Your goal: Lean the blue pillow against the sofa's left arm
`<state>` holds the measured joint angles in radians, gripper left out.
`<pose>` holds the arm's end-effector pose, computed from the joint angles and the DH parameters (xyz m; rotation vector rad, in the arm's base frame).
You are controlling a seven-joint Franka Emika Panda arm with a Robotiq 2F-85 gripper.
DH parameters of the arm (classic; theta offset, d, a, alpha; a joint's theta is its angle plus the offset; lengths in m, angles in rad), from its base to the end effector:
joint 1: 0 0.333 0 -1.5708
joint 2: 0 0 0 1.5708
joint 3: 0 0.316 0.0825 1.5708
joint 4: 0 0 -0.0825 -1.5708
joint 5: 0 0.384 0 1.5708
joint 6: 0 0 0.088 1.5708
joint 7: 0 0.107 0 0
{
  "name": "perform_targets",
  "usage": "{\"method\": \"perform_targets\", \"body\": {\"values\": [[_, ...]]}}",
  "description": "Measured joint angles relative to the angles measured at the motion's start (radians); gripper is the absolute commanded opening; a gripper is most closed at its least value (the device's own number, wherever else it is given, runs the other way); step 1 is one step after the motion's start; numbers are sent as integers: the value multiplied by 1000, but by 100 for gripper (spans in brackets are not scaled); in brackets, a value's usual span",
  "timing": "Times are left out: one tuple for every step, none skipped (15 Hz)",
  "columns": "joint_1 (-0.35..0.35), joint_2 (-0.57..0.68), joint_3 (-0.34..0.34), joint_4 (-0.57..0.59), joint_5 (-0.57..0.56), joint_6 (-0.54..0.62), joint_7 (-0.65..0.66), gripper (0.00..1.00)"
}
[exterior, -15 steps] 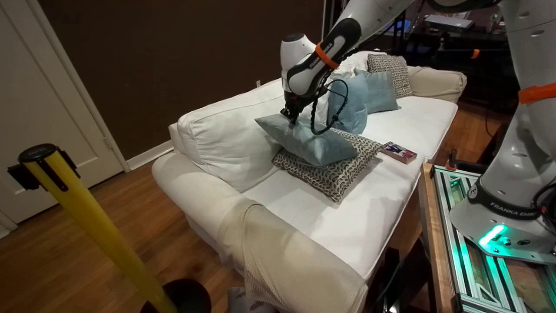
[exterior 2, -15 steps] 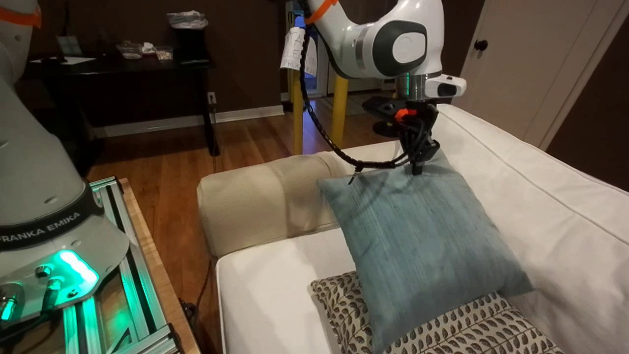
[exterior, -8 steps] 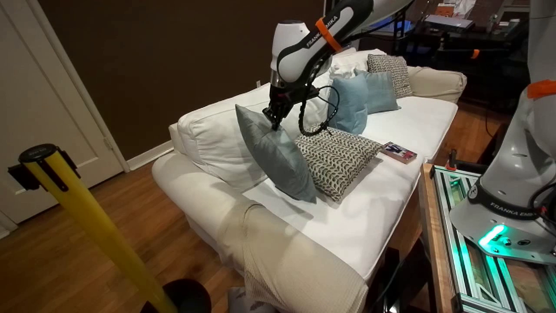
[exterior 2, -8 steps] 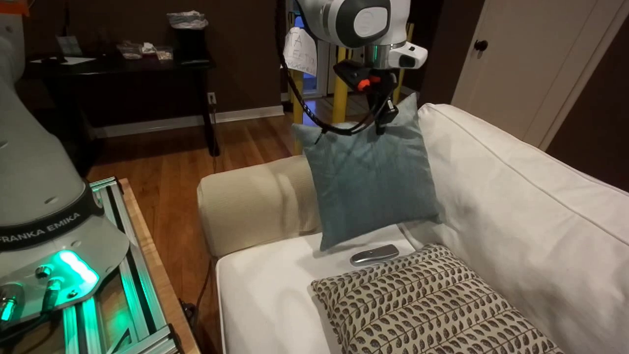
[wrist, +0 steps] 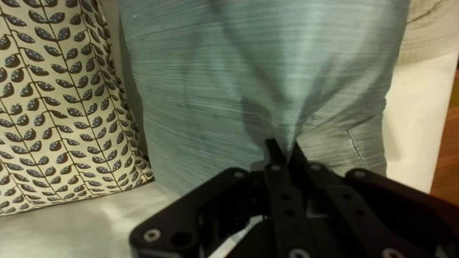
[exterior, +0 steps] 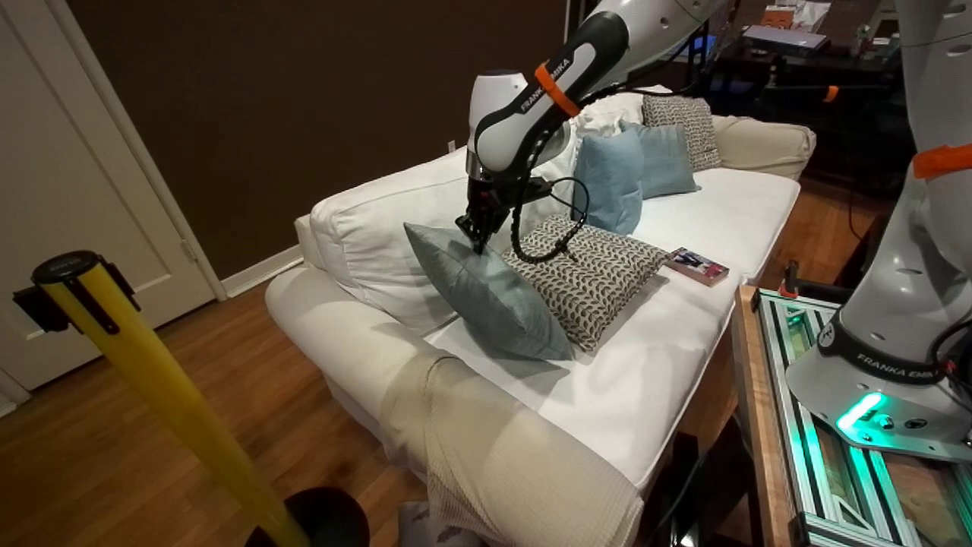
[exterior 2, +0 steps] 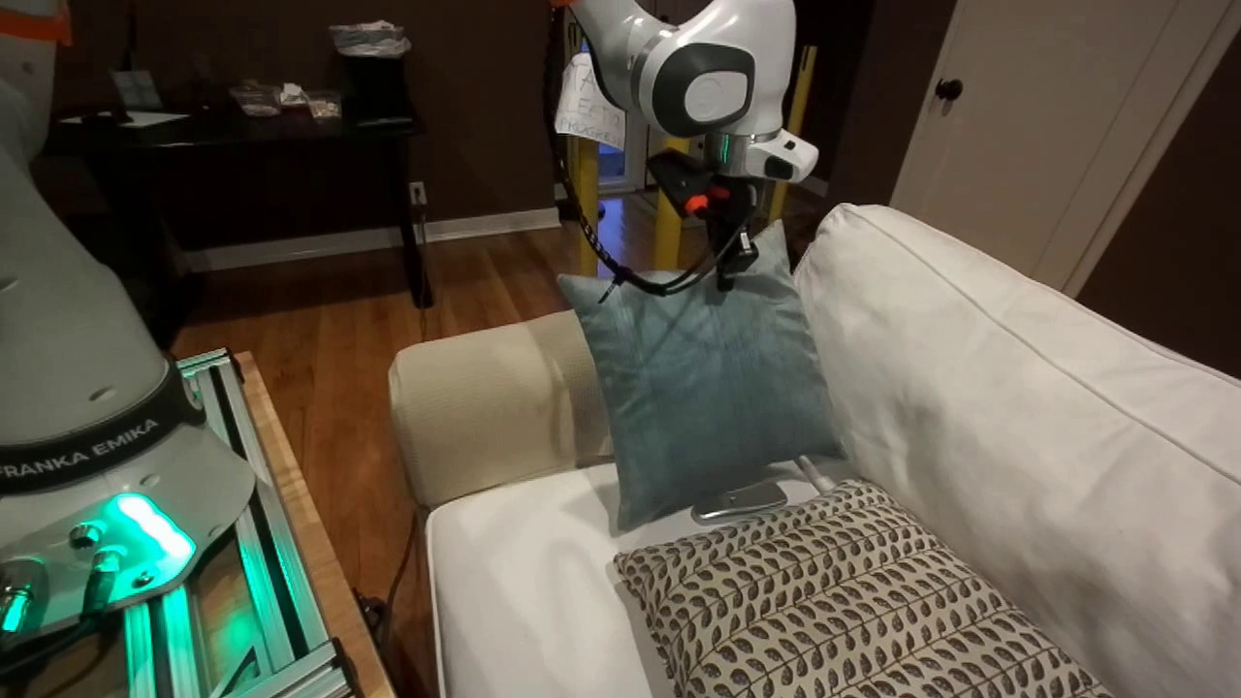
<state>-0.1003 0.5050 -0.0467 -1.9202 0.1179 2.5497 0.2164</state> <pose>0.6332 -0.0937 0.2393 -3.0041 0.6874 -0.1912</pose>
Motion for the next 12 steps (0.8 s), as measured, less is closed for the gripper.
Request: {"method": "perform_targets", "body": {"values": [[-1, 21, -7, 7, 2, 20, 2, 2], [-4, 43, -10, 14, 11, 46, 4, 2], [-9, 66, -11, 24, 25, 75, 4, 2], [-12, 89, -10, 36, 40, 104, 5, 2], [-15, 111, -7, 48, 58, 132, 5, 2], [-18, 133, 0, 63, 75, 152, 5, 2], [-19, 151, 6, 76, 87, 166, 5, 32], [-20, 168, 15, 91, 92, 168, 2, 33], [-22, 183, 26, 105, 96, 168, 0, 40], [-22, 194, 35, 119, 97, 168, -3, 47], [-21, 199, 43, 130, 97, 168, -8, 53], [-21, 198, 49, 138, 97, 168, -14, 62]]}}
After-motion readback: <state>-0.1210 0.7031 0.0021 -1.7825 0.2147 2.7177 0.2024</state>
